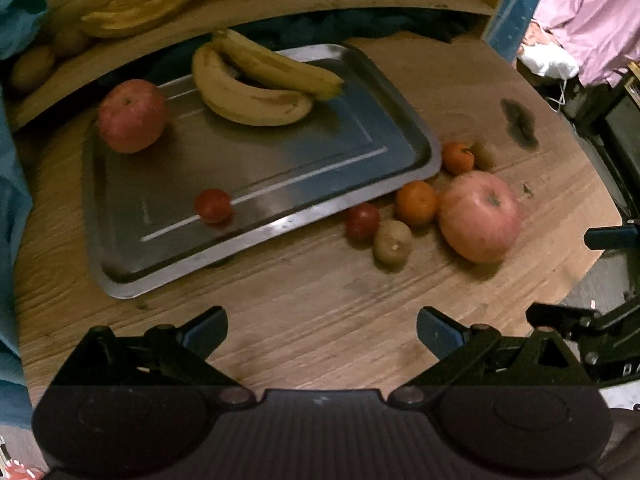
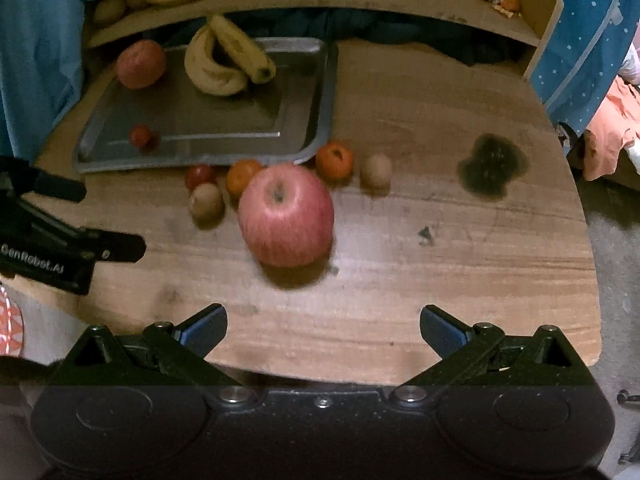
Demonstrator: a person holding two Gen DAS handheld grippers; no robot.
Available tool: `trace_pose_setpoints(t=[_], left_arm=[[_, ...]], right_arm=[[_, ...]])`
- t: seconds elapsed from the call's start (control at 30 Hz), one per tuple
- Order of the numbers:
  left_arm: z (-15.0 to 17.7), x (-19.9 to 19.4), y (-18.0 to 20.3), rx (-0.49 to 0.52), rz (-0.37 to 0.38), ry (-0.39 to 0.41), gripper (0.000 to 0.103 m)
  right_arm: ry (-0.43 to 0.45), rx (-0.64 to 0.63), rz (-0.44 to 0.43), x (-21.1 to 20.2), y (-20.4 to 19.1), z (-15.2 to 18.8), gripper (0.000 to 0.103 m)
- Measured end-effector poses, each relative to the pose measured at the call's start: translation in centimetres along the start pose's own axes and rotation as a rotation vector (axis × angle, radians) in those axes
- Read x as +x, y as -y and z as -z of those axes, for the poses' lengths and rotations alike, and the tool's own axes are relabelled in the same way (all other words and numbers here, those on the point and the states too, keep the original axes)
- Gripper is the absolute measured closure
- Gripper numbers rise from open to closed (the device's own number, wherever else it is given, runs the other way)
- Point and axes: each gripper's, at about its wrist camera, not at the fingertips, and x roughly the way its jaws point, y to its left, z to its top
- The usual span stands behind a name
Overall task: Organize fruits
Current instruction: 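Withdraw both tools from the tray toward the loose fruit on the table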
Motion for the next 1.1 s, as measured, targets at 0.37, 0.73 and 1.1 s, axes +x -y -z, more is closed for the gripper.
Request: trace_pose_setpoints(t=[0.37, 0.73, 1.1], left_arm=[[-0.9, 1.0, 2.3, 0.058, -0.029, -0.027, 0.000], [-1.1, 1.3, 2.5, 0.049, -0.041, -0.037, 0.000], [-2.2, 1.7, 1.9, -0.018, -0.022, -0.012, 0.000]], right_arm=[[0.021, 0.006, 0.013, -0.8, 1.0, 0.9, 0.001], [0.068, -0.016, 0.003, -0.8, 1.2, 0.4, 0.001], [0.086, -0.126, -0.036, 0.0, 0.2, -0.5, 0.001]])
